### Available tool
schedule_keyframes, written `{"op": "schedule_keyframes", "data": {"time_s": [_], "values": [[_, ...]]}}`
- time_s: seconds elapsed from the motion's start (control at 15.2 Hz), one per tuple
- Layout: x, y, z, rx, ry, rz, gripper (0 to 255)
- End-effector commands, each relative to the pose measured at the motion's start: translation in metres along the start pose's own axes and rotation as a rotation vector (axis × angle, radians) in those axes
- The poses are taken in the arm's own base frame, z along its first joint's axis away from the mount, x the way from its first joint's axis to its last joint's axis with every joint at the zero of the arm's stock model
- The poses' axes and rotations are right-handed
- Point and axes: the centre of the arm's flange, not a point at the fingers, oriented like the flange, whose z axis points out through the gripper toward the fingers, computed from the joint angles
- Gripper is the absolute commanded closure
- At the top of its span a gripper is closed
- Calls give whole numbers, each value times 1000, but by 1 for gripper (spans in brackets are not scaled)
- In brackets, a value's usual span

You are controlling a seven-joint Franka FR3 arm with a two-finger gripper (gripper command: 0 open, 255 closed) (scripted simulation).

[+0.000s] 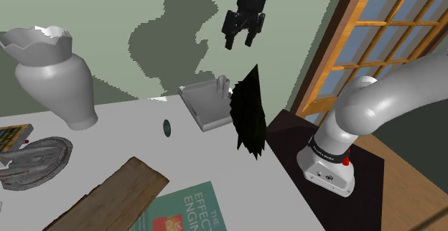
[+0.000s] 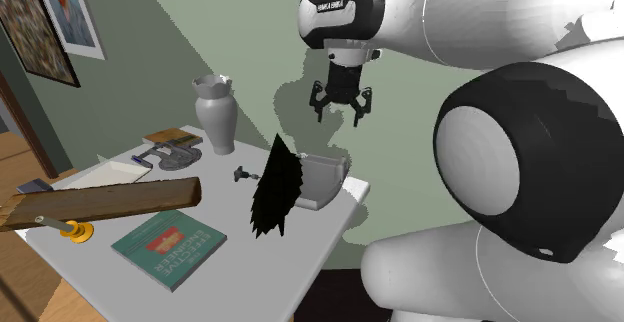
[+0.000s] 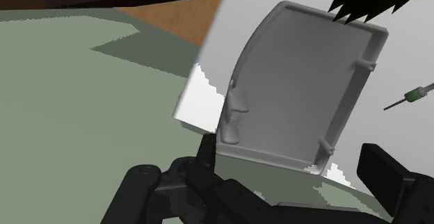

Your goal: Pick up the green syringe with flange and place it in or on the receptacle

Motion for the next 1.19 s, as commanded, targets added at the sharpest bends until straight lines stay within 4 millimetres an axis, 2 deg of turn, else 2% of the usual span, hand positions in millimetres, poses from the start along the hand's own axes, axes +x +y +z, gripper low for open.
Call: {"op": "schedule_keyframes", "data": {"time_s": [0.0, 1.12], "values": [[8, -26, 10, -9, -8, 17, 0], [89, -230, 104, -93, -72, 150, 0]]}}
